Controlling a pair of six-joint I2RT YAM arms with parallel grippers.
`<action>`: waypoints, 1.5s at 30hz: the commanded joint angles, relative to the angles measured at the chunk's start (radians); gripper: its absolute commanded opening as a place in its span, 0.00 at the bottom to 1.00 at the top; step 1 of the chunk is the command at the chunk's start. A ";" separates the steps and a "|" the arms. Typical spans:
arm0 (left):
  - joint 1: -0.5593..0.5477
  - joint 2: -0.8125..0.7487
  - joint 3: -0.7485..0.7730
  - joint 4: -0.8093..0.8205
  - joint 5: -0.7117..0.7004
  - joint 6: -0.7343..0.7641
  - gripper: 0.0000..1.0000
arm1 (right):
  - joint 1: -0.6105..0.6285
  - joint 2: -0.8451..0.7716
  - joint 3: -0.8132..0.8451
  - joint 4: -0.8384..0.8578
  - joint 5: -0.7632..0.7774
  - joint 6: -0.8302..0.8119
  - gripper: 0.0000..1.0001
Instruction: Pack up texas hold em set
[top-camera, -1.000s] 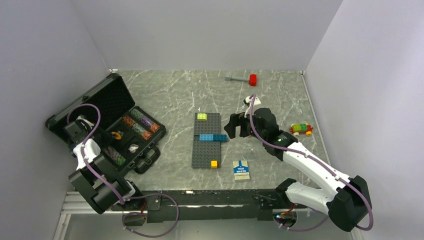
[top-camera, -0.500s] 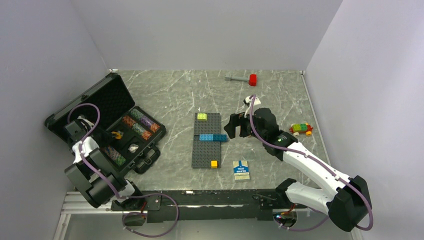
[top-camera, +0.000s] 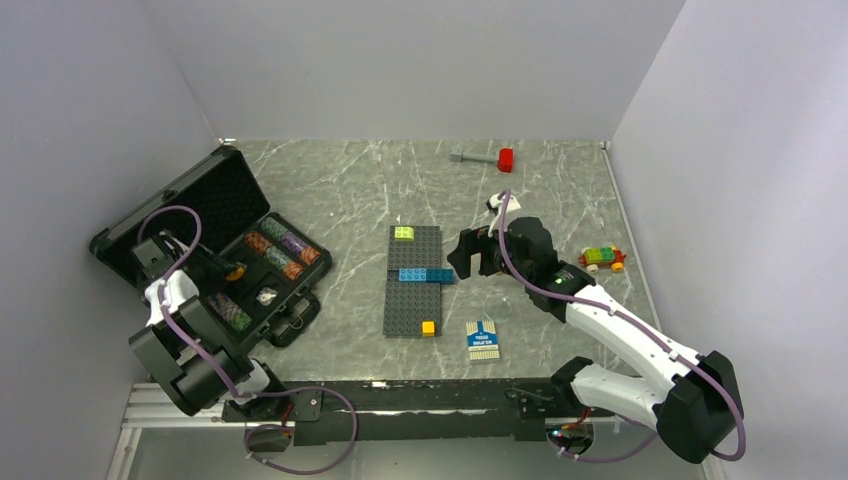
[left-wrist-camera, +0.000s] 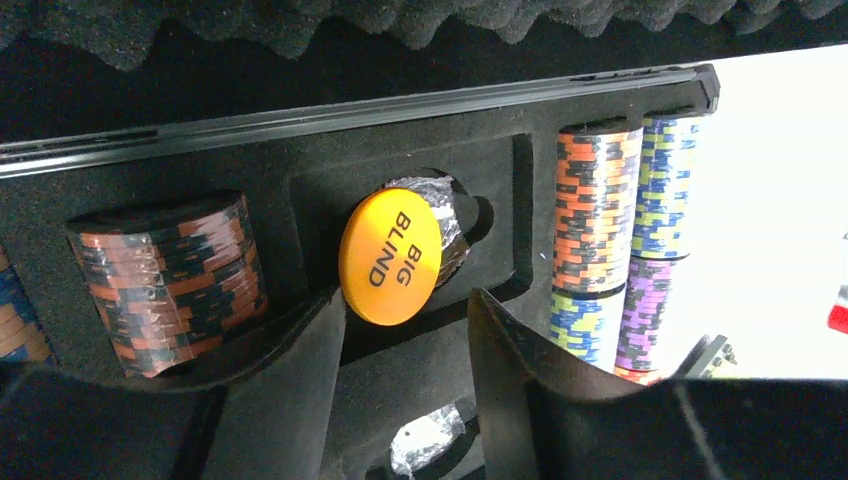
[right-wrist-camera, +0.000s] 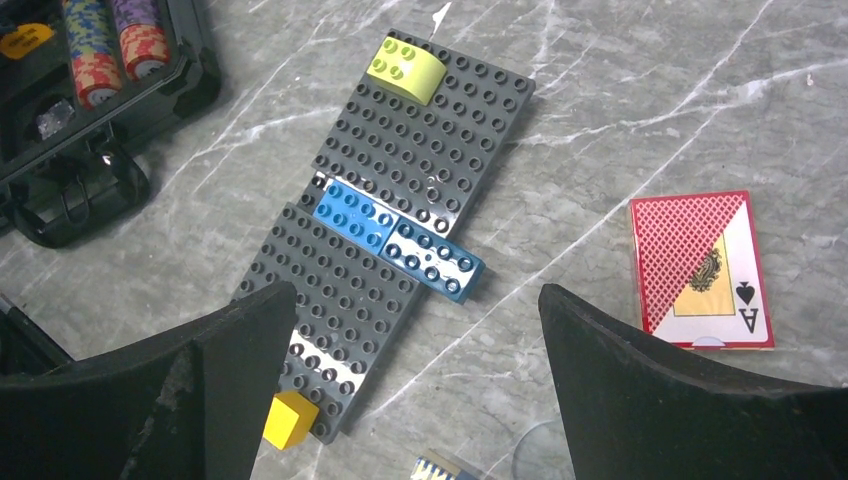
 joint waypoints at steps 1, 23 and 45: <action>-0.013 -0.045 0.034 -0.051 -0.104 0.028 0.56 | -0.003 -0.025 -0.006 0.053 -0.013 -0.017 0.96; -0.092 0.010 0.085 -0.121 -0.241 0.051 0.65 | -0.003 -0.035 -0.017 0.061 -0.015 -0.022 0.96; -0.149 0.105 0.100 -0.043 -0.168 0.057 0.57 | -0.003 -0.060 -0.040 0.075 0.014 -0.033 0.97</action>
